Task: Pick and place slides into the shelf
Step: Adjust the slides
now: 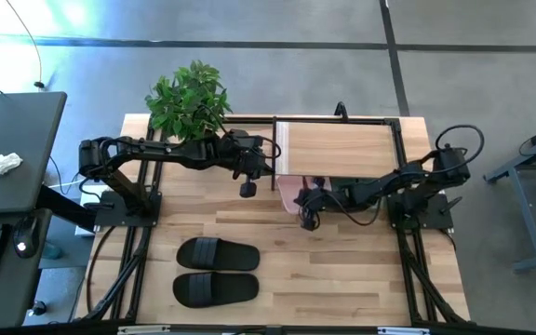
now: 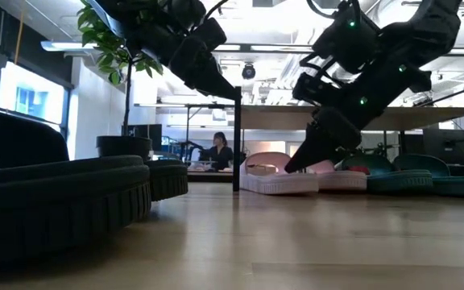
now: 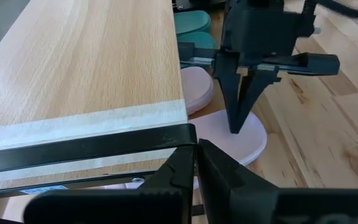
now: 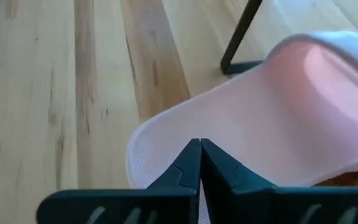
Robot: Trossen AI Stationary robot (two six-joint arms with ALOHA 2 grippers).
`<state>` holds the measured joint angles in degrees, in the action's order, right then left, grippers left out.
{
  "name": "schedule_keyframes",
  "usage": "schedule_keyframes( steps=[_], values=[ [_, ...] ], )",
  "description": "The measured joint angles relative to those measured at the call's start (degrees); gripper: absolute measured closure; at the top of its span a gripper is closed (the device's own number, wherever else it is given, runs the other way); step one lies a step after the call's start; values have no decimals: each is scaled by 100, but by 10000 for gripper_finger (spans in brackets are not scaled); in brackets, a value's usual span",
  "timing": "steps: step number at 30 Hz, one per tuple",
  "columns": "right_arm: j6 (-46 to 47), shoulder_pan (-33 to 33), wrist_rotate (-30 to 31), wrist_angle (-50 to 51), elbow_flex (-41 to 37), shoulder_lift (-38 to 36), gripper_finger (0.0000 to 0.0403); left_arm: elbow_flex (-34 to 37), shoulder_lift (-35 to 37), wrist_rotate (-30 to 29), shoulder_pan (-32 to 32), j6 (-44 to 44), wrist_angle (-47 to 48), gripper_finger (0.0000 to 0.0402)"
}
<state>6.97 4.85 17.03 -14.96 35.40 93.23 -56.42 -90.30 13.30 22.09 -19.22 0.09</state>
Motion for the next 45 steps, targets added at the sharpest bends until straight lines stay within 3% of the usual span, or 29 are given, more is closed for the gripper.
schedule_keyframes(
  steps=[6, 10, 16, 22, 30, 45],
  values=[
    [-286, 510, -156, 180, 208, -196, 403, 0, 0, -2, 0, -27, -2, 391],
    [-144, 779, -461, 1369, 437, -177, 403, 0, 0, -1, 0, -46, -3, 390],
    [121, 1072, -170, 1727, 511, -135, 403, 0, 0, 4, 0, -46, -2, 390],
    [199, 834, 184, 1563, 504, 60, 403, 0, 0, 20, 0, -44, -4, 390],
    [14, 594, 178, 927, 504, 444, 403, 0, 0, 35, 0, 0, -4, 390],
    [25, 83, -76, 705, 505, 462, 403, 0, 0, 61, -44, 5, -6, 390]
  ],
)
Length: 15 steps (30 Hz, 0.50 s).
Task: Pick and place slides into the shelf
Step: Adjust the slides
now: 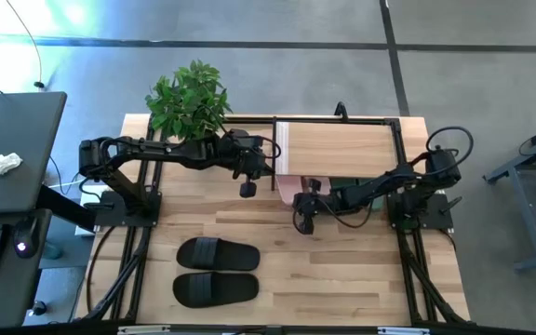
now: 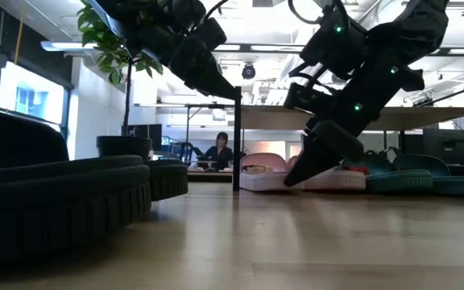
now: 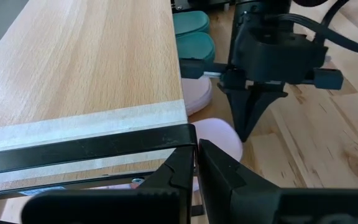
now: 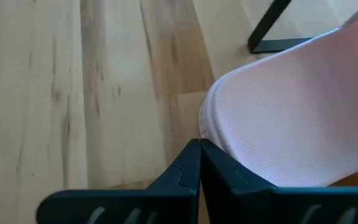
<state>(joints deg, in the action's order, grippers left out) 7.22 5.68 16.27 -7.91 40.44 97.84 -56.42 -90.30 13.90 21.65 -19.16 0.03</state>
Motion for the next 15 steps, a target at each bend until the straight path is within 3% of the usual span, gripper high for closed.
schedule_keyframes(
  steps=[11, 15],
  values=[
    [-65, -44, 7, 1, -2, -48, 403, 0, 0, 1, -2, -1, 2, 390],
    [-58, 179, 356, 308, -4, -349, 403, 0, 0, 3, -2, -1, 4, 390]
  ],
)
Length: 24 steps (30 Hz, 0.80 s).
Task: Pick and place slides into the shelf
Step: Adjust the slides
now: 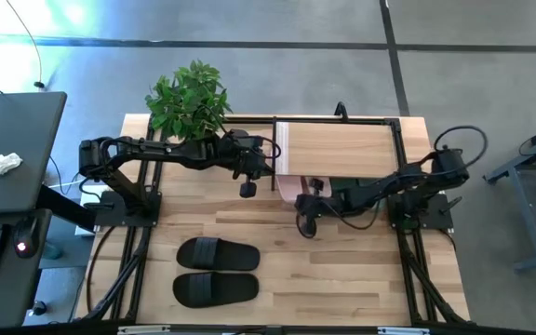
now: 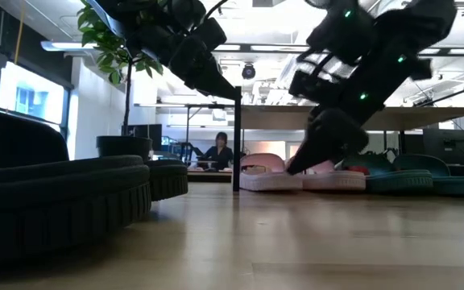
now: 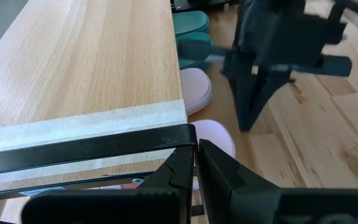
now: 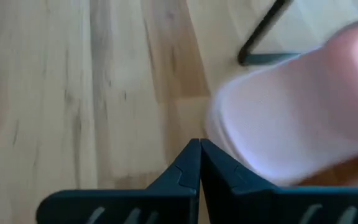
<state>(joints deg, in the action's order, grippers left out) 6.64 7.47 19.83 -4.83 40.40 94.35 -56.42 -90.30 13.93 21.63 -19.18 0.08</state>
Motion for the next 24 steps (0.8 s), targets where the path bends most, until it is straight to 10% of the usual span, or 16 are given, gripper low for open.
schedule_keyframes(
  steps=[15, 24],
  values=[
    [2551, 1017, 521, 4330, 0, -1729, 403, 2, 0, -43, -2, -26, 0, 390],
    [3342, 1434, 345, 5147, -2, -1745, 403, 2, 0, -41, -4, -24, 0, 390]
  ],
)
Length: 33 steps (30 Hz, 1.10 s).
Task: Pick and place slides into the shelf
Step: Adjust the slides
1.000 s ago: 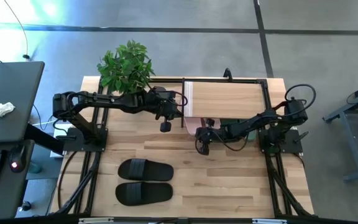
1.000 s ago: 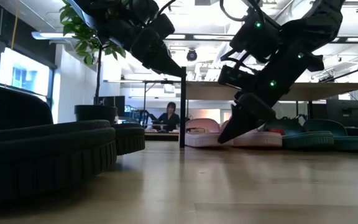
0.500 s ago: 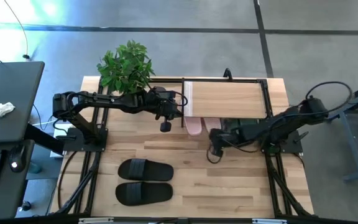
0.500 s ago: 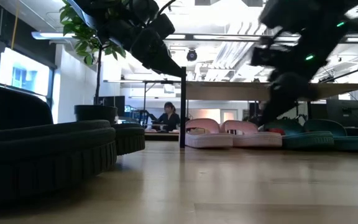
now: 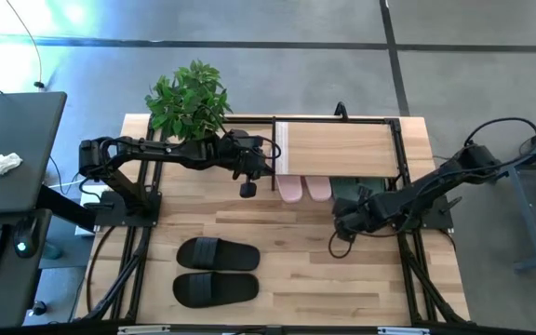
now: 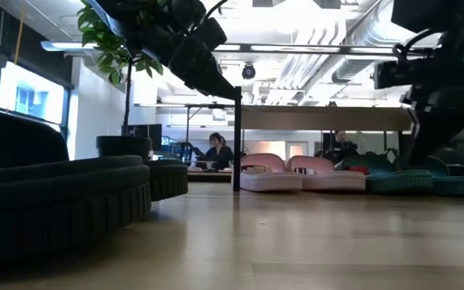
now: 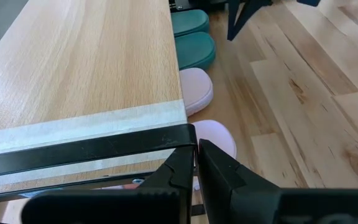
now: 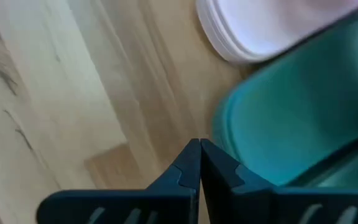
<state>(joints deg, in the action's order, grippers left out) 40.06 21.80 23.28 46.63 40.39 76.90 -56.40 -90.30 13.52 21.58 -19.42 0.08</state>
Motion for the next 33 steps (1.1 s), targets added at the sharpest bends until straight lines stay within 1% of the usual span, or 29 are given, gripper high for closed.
schedule_keyframes(
  steps=[5, 9, 13, 15, 23, 28, 33],
  values=[
    [406, 51, 18, 275, -9, 16, 403, 0, 0, -1, 0, 0, 0, 390],
    [493, 42, -77, -52, -292, 97, 403, 0, 0, 0, 0, 0, -2, 390],
    [595, 223, 471, -317, -456, 198, 403, -1, 0, 1, 0, 0, -1, 390],
    [643, 268, 552, -299, -459, 237, 403, 0, 0, 0, 0, 0, 0, 390],
    [645, 101, 523, -301, -464, 598, 403, 0, 0, 9, 0, 7, 0, 390],
    [641, -85, 836, -404, -464, 803, 403, -1, 0, 15, 0, 20, 0, 390],
    [607, -170, 834, -511, -466, 857, 403, 0, 0, 17, 0, 20, 0, 390]
  ],
)
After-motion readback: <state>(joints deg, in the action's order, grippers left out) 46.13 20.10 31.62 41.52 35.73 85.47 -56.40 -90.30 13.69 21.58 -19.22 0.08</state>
